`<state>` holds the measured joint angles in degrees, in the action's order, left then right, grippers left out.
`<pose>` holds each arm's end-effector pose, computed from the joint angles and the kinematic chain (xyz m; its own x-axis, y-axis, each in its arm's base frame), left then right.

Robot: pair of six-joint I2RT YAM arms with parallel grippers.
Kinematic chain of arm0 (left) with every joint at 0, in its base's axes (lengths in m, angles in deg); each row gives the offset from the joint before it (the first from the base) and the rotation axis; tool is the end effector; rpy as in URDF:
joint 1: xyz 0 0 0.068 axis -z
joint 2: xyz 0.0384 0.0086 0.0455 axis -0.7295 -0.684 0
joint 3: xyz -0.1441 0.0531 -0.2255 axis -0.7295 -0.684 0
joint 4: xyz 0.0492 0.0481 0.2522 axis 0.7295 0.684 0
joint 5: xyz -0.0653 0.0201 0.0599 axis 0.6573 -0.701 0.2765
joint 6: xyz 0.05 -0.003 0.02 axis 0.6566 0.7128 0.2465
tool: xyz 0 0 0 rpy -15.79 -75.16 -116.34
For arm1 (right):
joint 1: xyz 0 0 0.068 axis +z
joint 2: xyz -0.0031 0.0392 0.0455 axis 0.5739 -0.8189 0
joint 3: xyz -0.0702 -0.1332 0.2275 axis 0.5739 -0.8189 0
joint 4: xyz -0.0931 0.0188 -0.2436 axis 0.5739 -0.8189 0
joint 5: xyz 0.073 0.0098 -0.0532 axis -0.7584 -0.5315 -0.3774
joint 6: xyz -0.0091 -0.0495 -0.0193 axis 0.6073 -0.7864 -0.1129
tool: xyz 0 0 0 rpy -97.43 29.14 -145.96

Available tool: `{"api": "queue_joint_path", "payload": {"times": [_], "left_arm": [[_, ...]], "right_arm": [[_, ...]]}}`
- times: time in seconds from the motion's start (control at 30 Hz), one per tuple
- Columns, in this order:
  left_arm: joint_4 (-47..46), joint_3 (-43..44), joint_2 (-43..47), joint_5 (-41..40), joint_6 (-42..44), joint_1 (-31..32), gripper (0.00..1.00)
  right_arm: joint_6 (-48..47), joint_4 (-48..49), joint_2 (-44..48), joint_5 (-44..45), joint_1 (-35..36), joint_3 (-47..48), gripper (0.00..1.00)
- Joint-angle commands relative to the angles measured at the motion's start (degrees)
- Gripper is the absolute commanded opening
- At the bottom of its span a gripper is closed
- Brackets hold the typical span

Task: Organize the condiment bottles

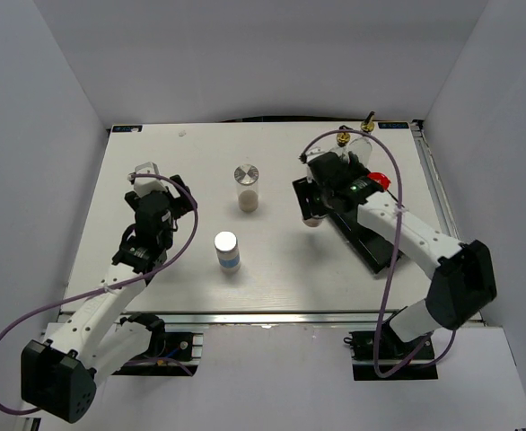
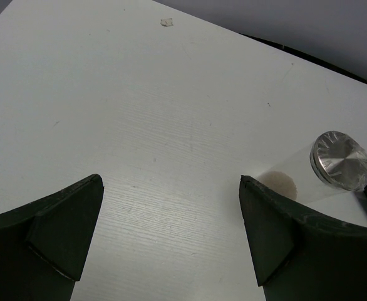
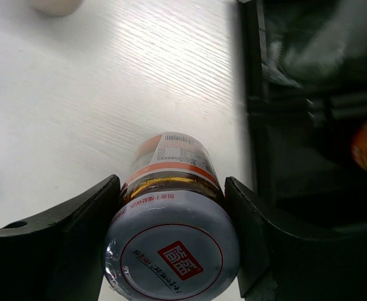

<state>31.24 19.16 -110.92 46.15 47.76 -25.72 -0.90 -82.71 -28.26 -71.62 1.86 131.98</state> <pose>0.2031 -0.0600 0.2853 -0.2099 -0.2632 -0.9416 -0.2088 0.9529 -0.2198 0.2732 0.1963 0.2921 -0.6312 -0.3429 -0.6957 -0.4155 0.9069 -0.0700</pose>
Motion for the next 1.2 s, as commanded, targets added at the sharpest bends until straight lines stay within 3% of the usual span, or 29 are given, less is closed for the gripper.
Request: {"api": "queue_joint_path", "payload": {"times": [0.0,0.33,0.5,0.63,0.87,0.97,1.17], "left_arm": [[-0.1,-0.4,1.6,0.2,-0.3,0.1,0.98],[-0.1,-0.6,2.3,0.1,-0.3,0.1,0.98],[-0.2,-0.7,2.1,0.2,-0.3,0.1,0.98],[-0.1,-0.6,1.9,0.3,-0.3,0.1,0.98],[-0.2,-0.6,1.8,0.3,-0.3,0.1,0.98],[-0.2,-0.6,1.8,0.3,-0.3,0.1,0.98],[-0.3,-0.6,1.5,0.5,-0.3,0.1,0.98]], "right_arm": [[2.3,2.6,5.9,6.5,-2.2,-2.7,0.03],[3.7,9.3,6.9,5.3,-14.6,-8.2,0.02],[3.0,14.9,3.8,9.7,-16.4,-9.5,0.02],[3.0,17.9,2.1,11.9,-17.1,-10.5,0.09],[4.0,20.3,-1.2,9.6,-18.8,-11.7,0.14],[4.4,19.9,-1.9,8.3,-19.0,-11.9,0.27],[5.6,17.4,-2.0,7.7,-19.0,-11.5,0.68]]}}
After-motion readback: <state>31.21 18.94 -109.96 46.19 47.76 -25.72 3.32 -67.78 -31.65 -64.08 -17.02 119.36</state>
